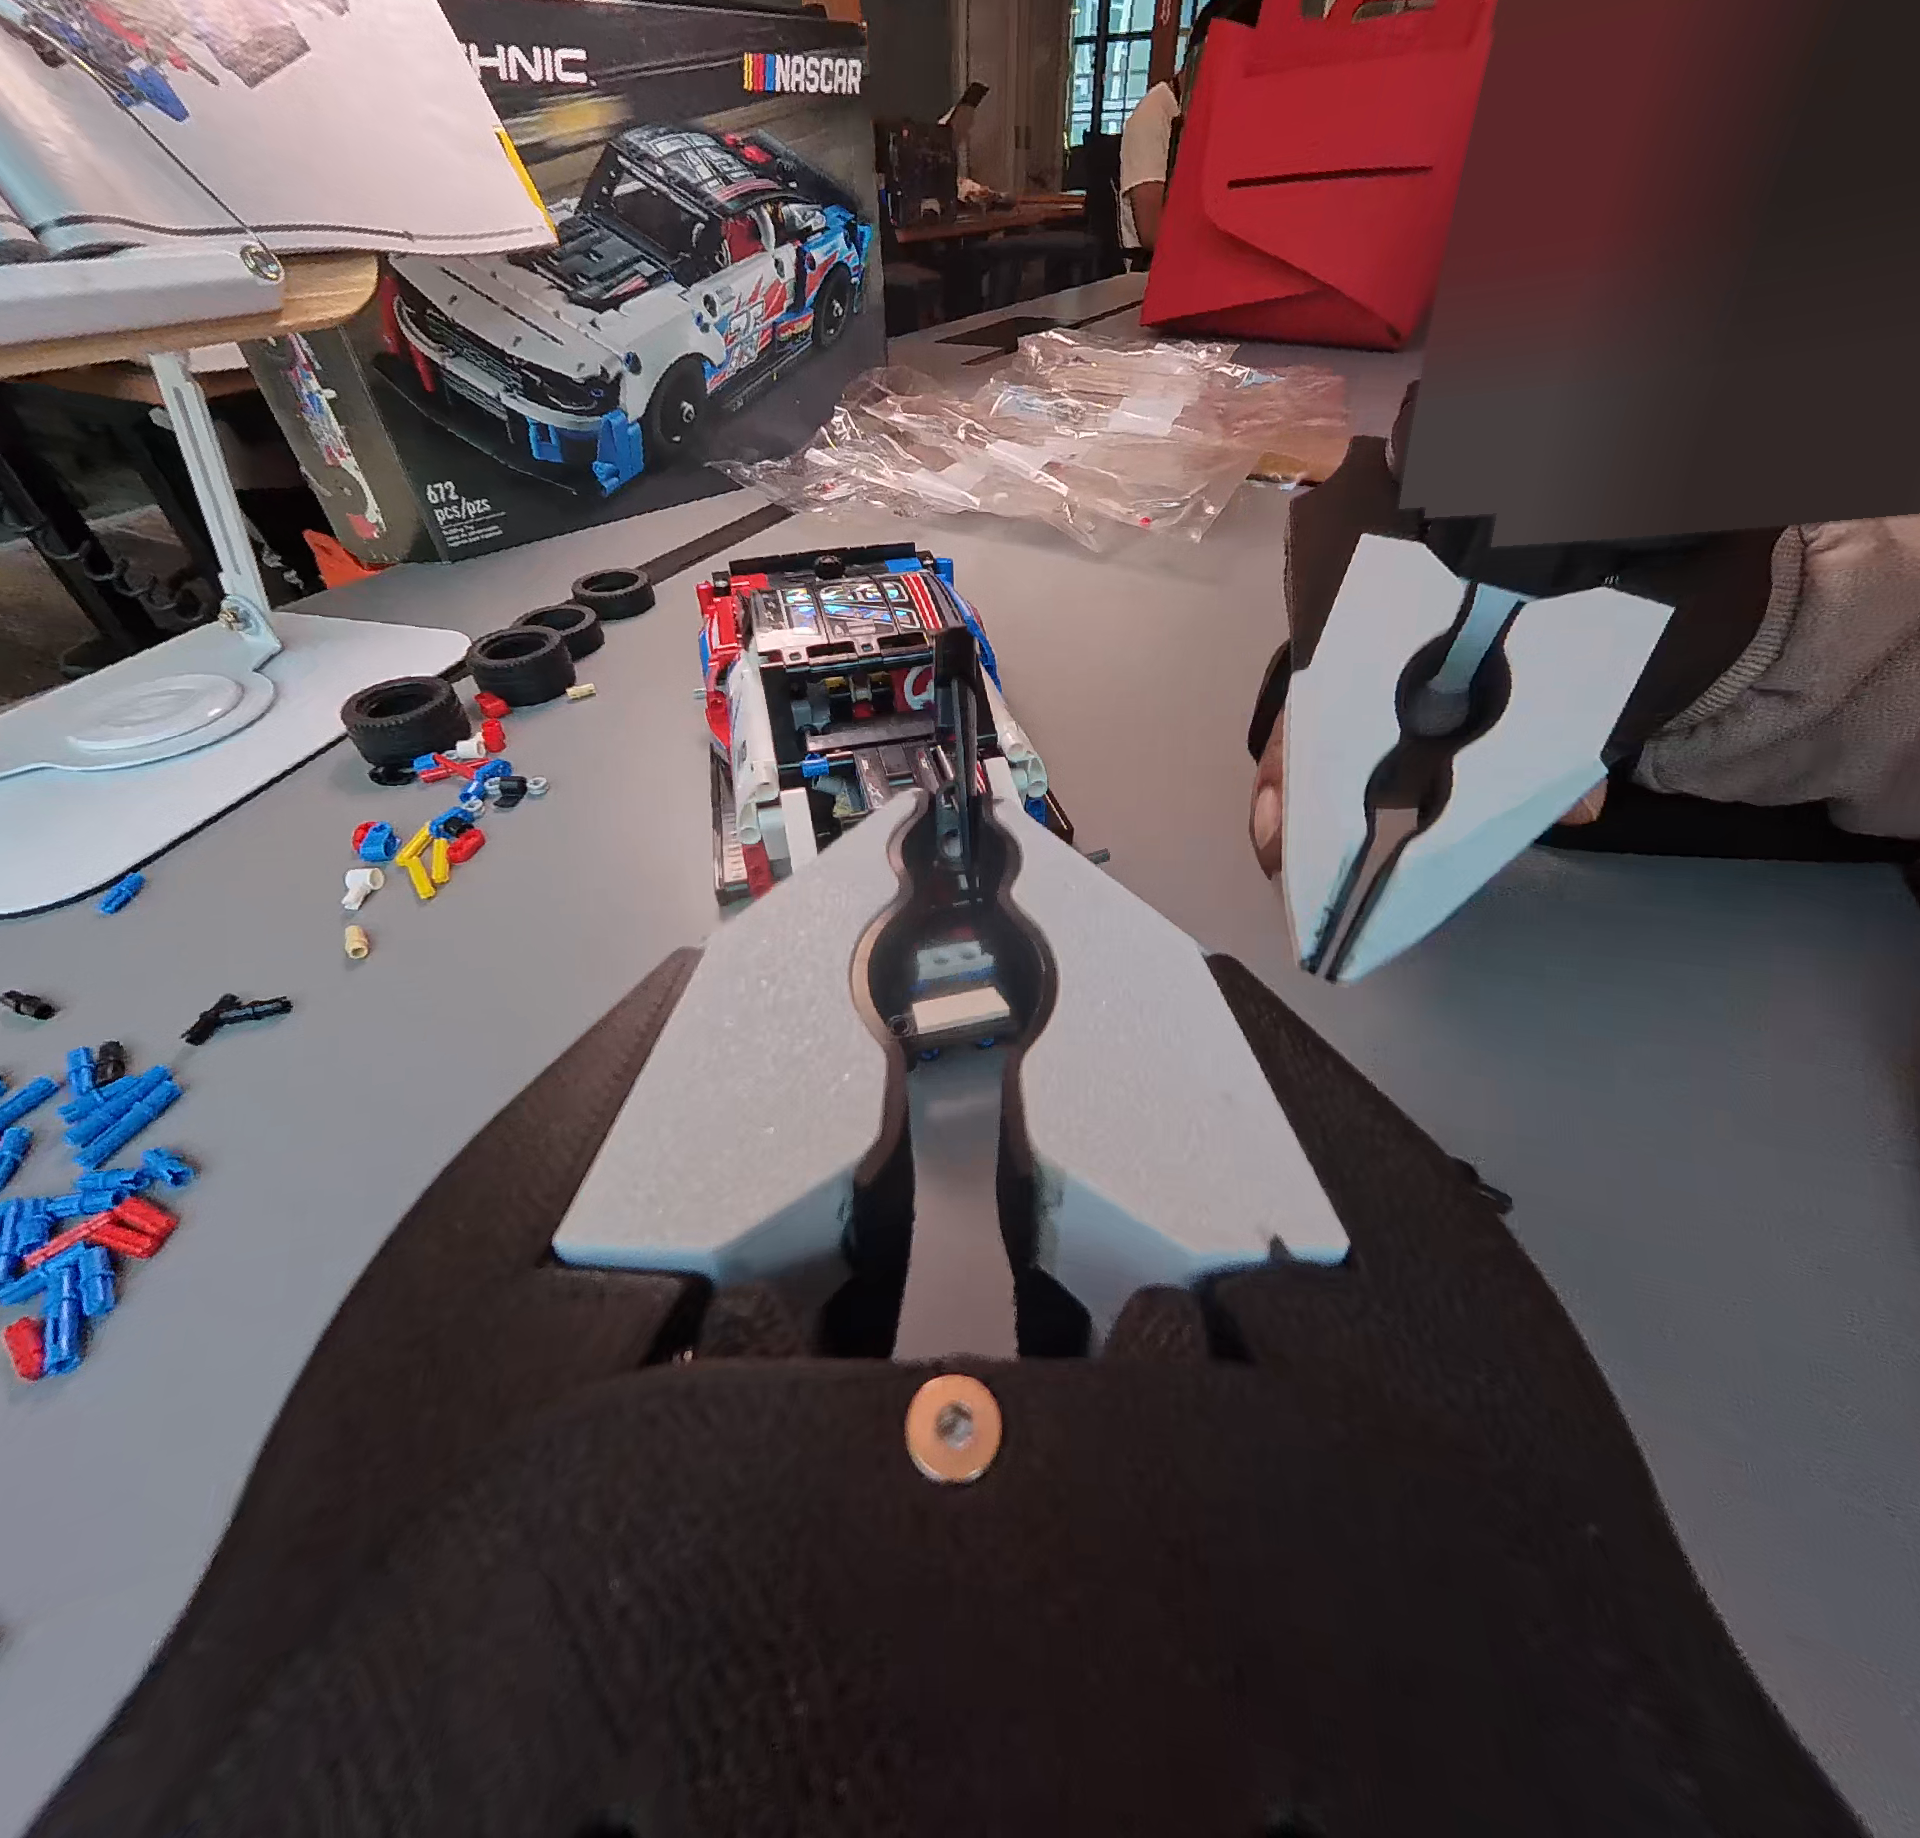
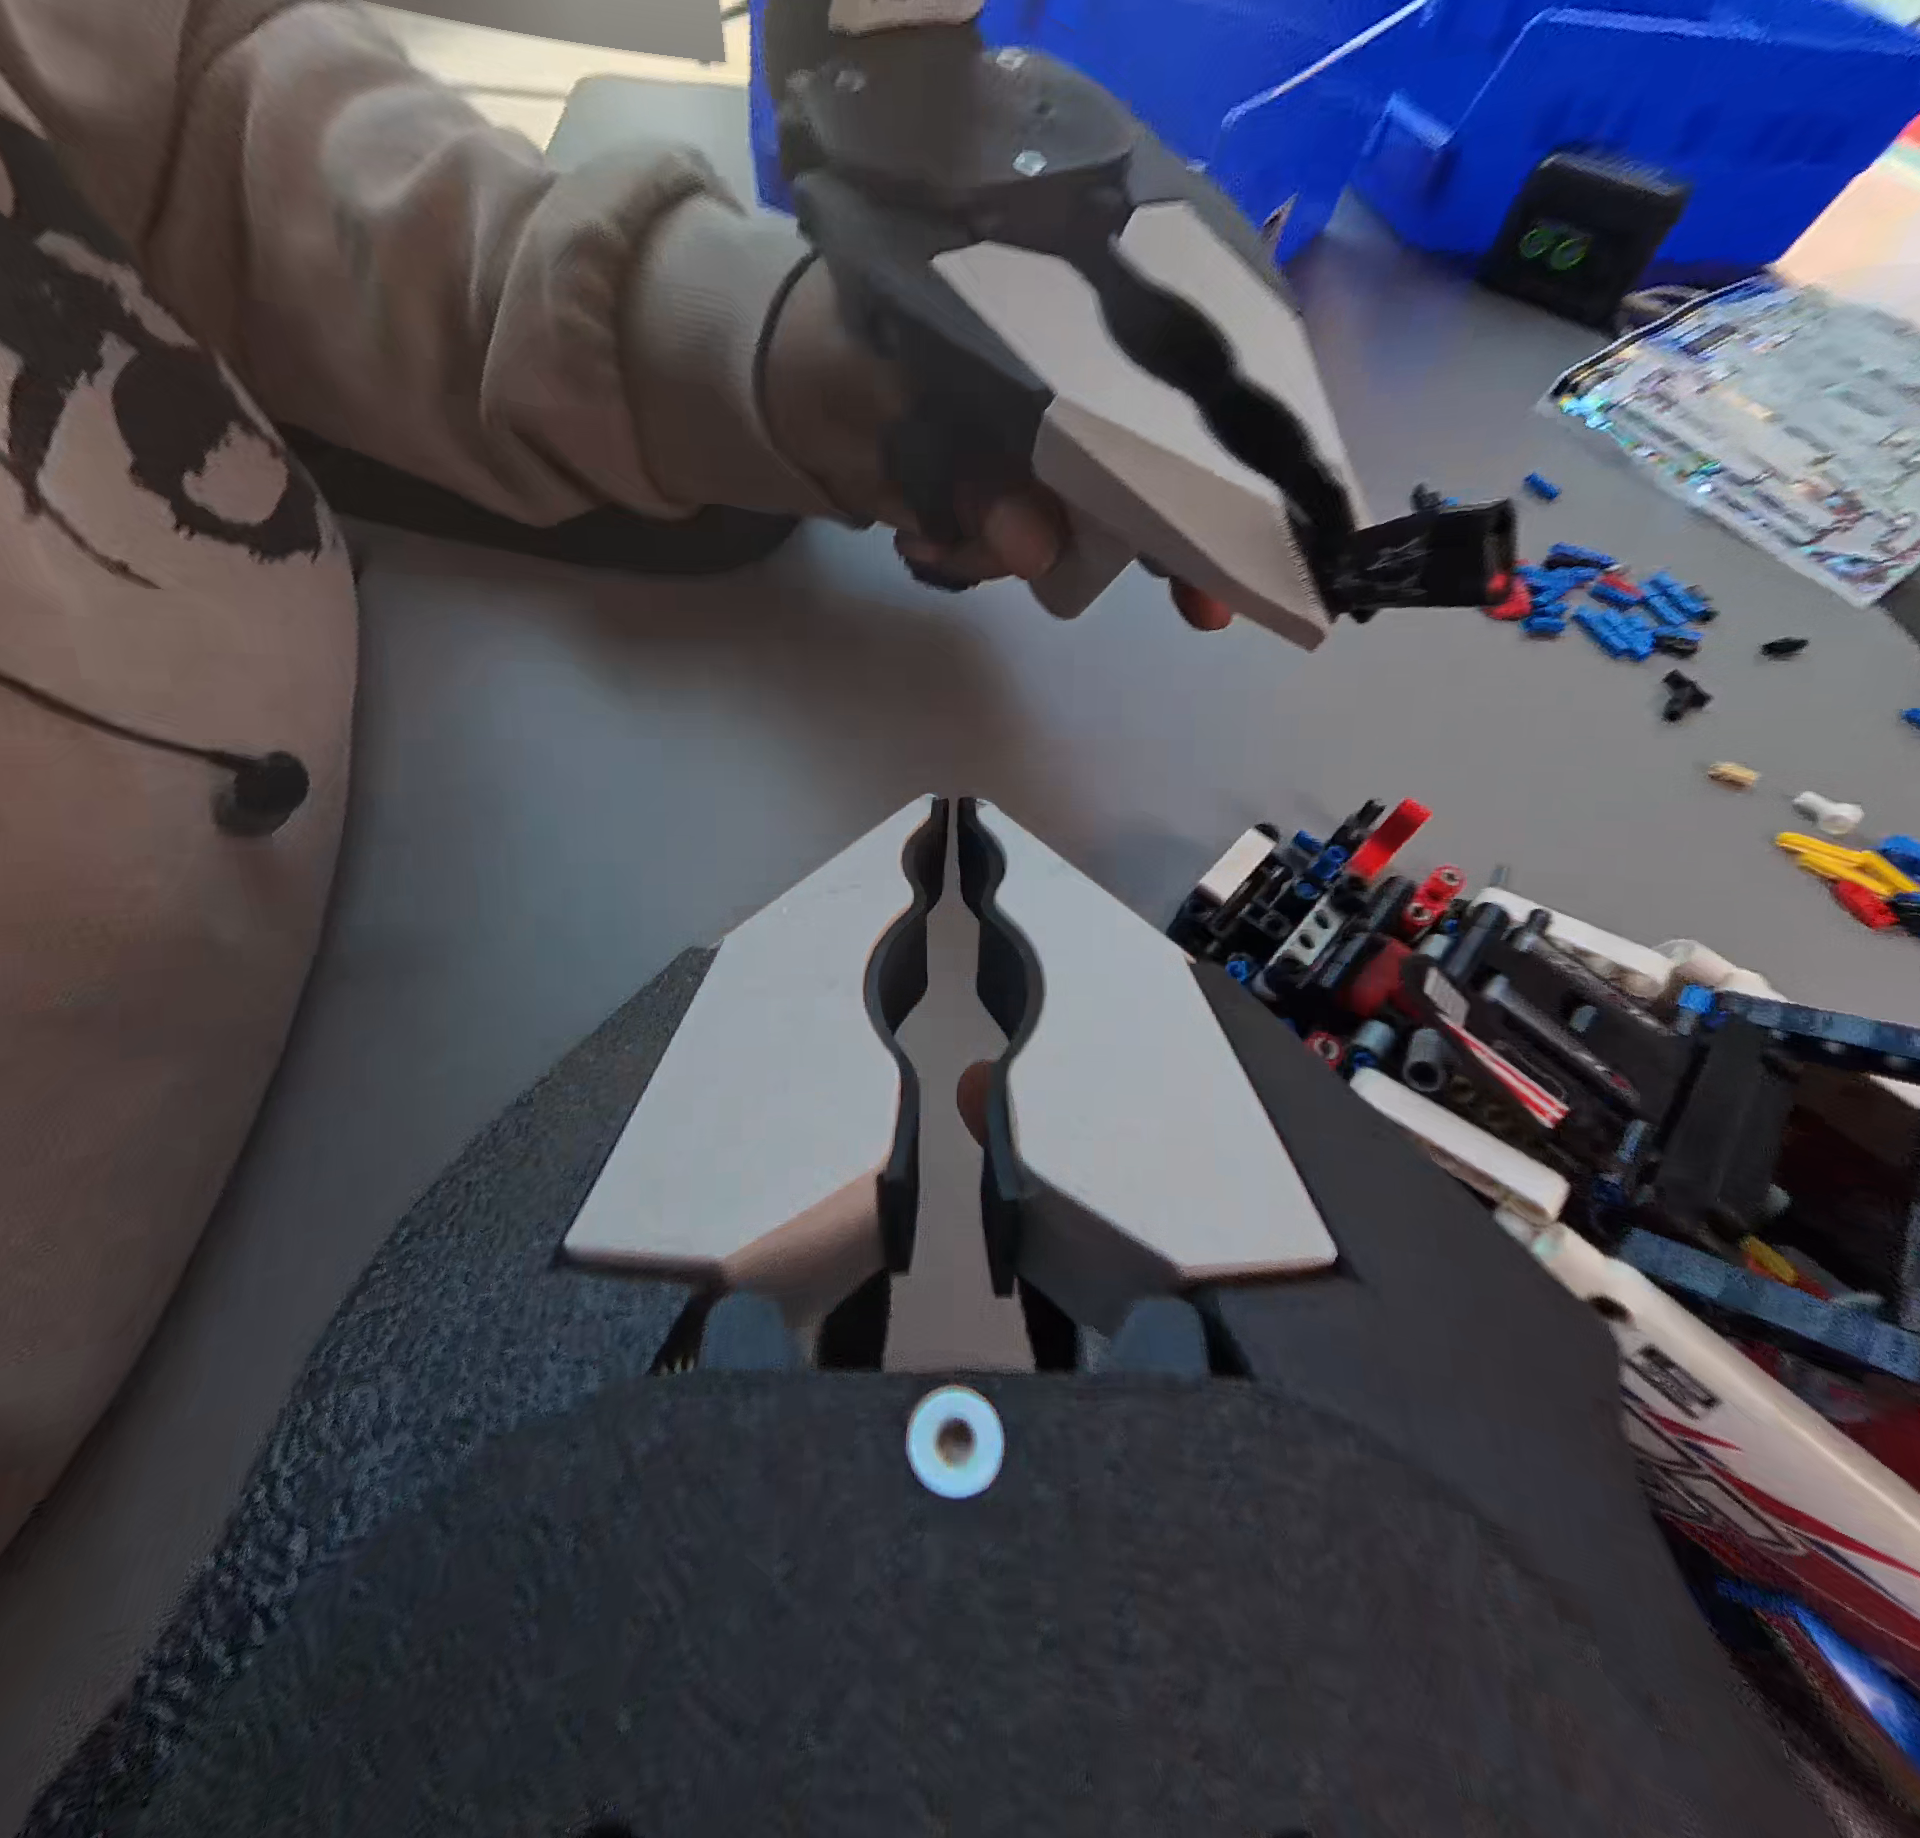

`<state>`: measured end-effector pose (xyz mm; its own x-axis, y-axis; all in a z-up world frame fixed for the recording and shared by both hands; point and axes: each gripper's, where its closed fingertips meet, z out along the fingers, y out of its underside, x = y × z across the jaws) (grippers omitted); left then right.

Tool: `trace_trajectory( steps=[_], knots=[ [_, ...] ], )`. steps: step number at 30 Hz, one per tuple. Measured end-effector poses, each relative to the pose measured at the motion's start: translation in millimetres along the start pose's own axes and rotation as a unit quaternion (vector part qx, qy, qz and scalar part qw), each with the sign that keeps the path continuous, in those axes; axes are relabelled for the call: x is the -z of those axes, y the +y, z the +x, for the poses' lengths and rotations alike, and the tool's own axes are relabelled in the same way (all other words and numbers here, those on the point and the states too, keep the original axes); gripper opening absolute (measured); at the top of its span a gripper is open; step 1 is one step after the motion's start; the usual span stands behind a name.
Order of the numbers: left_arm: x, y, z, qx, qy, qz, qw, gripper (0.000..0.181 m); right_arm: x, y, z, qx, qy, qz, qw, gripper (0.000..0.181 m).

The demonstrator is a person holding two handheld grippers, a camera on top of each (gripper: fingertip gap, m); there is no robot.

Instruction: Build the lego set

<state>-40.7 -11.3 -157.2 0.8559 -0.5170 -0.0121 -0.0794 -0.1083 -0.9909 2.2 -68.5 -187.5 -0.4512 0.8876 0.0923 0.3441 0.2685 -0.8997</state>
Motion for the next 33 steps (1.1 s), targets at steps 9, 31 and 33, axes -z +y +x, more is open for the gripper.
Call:
trace_trajectory(
  steps=[9,31,33],
  knots=[
    [4,48,53,-0.026,0.180,-0.156,0.971,0.005,12,48,-9,0.019,-0.043,-0.134,0.990,0.010],
    [7,50,84,-0.059,0.242,-0.149,0.957,0.005,1,12,-6,0.039,-0.018,-0.012,0.999,0.006],
    [7,51,81,-0.060,0.237,-0.152,0.958,0.005,2,13,-3,0.031,-0.014,-0.016,0.999,0.007]
  ],
)
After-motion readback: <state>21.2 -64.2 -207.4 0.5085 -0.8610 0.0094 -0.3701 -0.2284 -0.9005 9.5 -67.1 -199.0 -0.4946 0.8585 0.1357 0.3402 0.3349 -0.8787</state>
